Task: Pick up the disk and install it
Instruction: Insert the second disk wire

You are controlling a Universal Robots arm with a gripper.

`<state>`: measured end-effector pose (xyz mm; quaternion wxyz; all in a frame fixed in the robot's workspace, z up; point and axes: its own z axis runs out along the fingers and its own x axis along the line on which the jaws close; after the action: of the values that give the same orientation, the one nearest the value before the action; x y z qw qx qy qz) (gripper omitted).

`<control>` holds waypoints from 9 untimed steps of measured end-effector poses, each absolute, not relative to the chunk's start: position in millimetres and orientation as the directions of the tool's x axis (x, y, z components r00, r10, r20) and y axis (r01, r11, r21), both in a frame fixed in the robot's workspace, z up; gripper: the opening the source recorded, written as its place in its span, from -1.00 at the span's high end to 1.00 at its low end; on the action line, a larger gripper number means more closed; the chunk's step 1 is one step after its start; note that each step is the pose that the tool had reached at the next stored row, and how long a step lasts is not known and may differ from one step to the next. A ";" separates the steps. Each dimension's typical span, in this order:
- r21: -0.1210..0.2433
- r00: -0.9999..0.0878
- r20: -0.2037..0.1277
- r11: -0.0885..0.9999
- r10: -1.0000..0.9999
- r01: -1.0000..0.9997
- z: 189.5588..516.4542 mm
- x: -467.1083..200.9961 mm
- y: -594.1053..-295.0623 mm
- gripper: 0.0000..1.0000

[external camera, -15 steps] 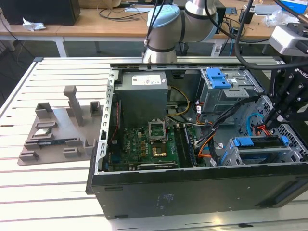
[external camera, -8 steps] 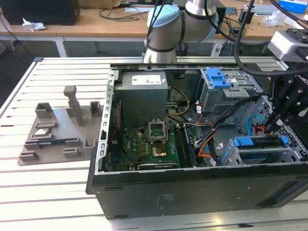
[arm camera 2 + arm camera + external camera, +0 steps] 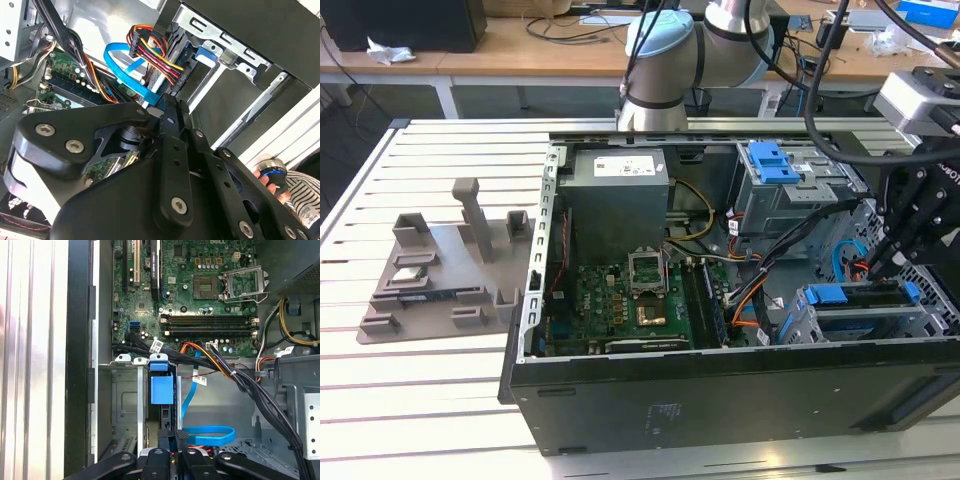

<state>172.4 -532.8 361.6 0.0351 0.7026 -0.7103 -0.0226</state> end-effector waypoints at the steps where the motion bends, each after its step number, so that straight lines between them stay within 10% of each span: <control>1: 0.081 -0.010 0.018 0.012 -1.000 -0.997 361.3 172.3 -532.8 0.68; 9: 0.081 -0.010 0.018 0.012 -1.000 -0.997 354.1 172.4 -533.3 0.68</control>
<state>172.4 -533.3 354.1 0.0350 0.7026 -0.7103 -0.0226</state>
